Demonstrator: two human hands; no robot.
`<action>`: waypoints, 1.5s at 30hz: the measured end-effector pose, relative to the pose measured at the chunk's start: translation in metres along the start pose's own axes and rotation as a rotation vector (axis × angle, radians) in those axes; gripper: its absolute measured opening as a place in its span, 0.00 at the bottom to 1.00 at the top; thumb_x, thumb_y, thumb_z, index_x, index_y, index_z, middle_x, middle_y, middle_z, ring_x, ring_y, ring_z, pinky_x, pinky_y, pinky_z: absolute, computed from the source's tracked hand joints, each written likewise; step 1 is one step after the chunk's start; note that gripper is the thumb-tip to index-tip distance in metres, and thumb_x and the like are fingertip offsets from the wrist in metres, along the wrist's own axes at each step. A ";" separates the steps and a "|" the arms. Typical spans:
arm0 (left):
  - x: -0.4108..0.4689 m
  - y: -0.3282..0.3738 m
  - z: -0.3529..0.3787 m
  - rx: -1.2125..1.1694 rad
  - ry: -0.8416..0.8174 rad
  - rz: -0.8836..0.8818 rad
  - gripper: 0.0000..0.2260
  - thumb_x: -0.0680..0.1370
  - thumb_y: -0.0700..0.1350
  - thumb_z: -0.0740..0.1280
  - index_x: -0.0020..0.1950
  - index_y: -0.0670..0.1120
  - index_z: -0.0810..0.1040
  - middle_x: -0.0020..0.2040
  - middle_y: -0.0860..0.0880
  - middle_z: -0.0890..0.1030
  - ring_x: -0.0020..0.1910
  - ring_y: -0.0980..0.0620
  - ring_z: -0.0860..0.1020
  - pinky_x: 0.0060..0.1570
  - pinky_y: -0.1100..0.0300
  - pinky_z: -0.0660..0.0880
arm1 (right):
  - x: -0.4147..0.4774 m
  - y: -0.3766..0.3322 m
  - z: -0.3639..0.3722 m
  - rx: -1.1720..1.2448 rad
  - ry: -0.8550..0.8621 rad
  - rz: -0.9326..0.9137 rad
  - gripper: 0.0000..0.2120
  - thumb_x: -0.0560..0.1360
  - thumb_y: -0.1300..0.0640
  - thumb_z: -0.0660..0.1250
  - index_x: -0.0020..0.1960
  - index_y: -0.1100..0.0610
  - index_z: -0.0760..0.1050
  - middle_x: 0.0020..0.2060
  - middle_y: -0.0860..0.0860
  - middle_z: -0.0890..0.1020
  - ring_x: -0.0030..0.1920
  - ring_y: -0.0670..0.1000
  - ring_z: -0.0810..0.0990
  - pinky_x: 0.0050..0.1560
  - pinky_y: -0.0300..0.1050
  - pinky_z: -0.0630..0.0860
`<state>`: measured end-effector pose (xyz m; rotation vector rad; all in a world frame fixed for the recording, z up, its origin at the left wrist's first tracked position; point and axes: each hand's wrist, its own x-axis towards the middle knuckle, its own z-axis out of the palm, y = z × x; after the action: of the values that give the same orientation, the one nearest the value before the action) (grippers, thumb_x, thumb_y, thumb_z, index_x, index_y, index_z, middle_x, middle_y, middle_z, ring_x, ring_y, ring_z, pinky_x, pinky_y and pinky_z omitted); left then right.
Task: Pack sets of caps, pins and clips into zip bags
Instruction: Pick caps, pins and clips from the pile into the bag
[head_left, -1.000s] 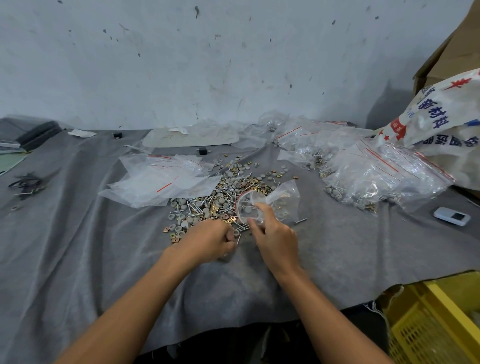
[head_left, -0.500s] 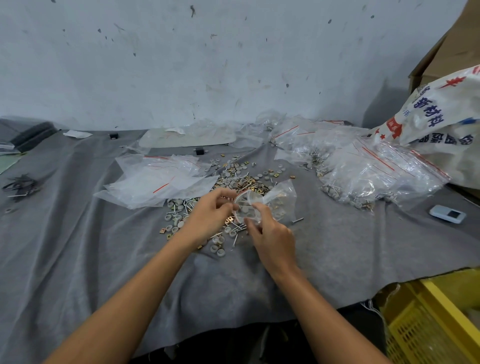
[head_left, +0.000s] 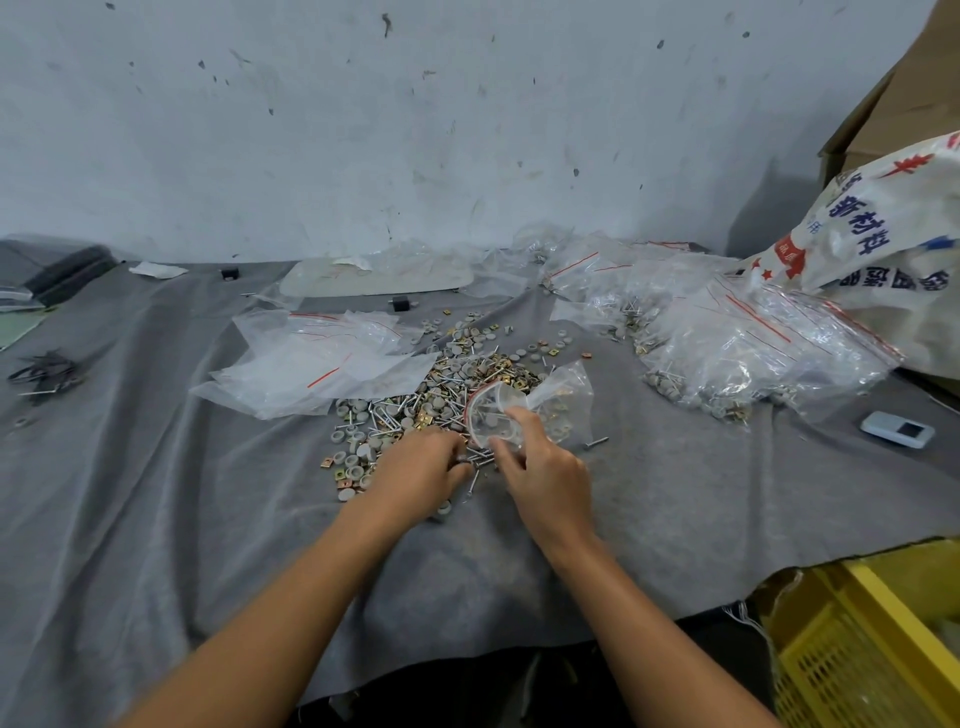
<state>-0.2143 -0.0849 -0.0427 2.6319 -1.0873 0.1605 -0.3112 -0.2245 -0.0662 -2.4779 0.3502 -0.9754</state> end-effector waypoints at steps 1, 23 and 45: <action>0.000 0.001 0.001 0.030 0.014 0.006 0.09 0.80 0.53 0.66 0.53 0.49 0.78 0.52 0.50 0.80 0.53 0.48 0.78 0.48 0.55 0.72 | 0.000 0.000 0.000 -0.003 0.000 -0.001 0.19 0.82 0.45 0.65 0.71 0.49 0.72 0.39 0.52 0.85 0.42 0.59 0.85 0.39 0.52 0.78; 0.019 0.027 -0.028 -0.336 0.101 -0.127 0.10 0.81 0.57 0.65 0.46 0.52 0.76 0.39 0.55 0.80 0.39 0.55 0.78 0.36 0.57 0.72 | -0.001 -0.002 -0.003 -0.016 -0.014 -0.025 0.20 0.82 0.45 0.65 0.71 0.49 0.71 0.37 0.50 0.84 0.38 0.55 0.84 0.36 0.48 0.77; 0.013 0.001 -0.038 -0.272 -0.070 -0.154 0.02 0.80 0.47 0.68 0.49 0.51 0.80 0.45 0.54 0.82 0.47 0.52 0.80 0.47 0.56 0.76 | 0.000 0.000 -0.001 0.000 -0.001 -0.013 0.19 0.82 0.46 0.65 0.71 0.49 0.71 0.38 0.52 0.85 0.39 0.57 0.85 0.36 0.51 0.78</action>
<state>-0.2051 -0.0826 -0.0035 2.4762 -0.8541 -0.1055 -0.3115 -0.2248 -0.0653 -2.4838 0.3339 -0.9796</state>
